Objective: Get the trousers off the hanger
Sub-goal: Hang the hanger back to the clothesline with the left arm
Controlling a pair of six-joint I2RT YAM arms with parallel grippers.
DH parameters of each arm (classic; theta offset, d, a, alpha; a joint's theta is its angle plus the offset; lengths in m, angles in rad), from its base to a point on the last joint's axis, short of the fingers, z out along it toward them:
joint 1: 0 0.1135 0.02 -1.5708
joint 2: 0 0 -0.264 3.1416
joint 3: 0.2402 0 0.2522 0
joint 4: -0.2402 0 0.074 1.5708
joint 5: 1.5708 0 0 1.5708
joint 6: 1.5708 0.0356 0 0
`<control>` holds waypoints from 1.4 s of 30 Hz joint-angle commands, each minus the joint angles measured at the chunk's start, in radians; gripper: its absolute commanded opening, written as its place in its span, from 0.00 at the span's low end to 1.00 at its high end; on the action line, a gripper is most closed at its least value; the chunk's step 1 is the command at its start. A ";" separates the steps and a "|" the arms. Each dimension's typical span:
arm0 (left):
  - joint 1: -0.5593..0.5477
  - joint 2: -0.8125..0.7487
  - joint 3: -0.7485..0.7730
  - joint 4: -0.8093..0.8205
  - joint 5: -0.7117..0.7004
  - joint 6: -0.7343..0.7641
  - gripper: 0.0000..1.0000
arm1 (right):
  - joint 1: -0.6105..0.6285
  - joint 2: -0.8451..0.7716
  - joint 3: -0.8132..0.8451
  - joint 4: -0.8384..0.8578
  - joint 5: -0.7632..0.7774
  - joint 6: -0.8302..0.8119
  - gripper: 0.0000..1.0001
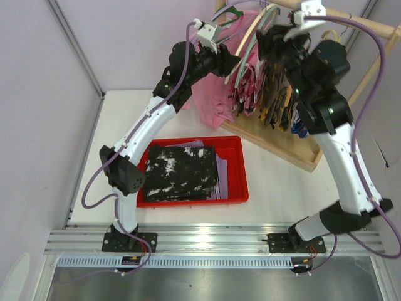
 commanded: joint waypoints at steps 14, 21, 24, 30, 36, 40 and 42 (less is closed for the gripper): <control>-0.045 0.130 0.180 0.058 -0.224 0.052 0.34 | -0.031 -0.521 -0.583 -0.103 0.273 0.268 0.66; -0.045 0.147 0.225 0.010 -0.347 0.036 0.28 | -0.048 -0.595 -0.658 -0.119 0.322 0.279 0.67; -0.036 0.150 0.232 -0.002 -0.355 0.042 0.24 | -0.053 -0.595 -0.658 -0.134 0.322 0.282 0.67; -0.002 0.182 0.278 -0.045 -0.320 -0.014 0.20 | -0.056 -0.601 -0.672 -0.140 0.336 0.296 0.67; 0.029 0.188 0.294 -0.038 -0.277 -0.021 0.20 | -0.056 -0.601 -0.675 -0.146 0.351 0.305 0.67; 0.035 0.173 0.268 -0.044 -0.237 -0.004 0.24 | -0.057 -0.598 -0.671 -0.157 0.355 0.308 0.67; 0.035 0.162 0.261 -0.051 -0.214 0.007 0.27 | -0.056 -0.597 -0.664 -0.166 0.356 0.311 0.67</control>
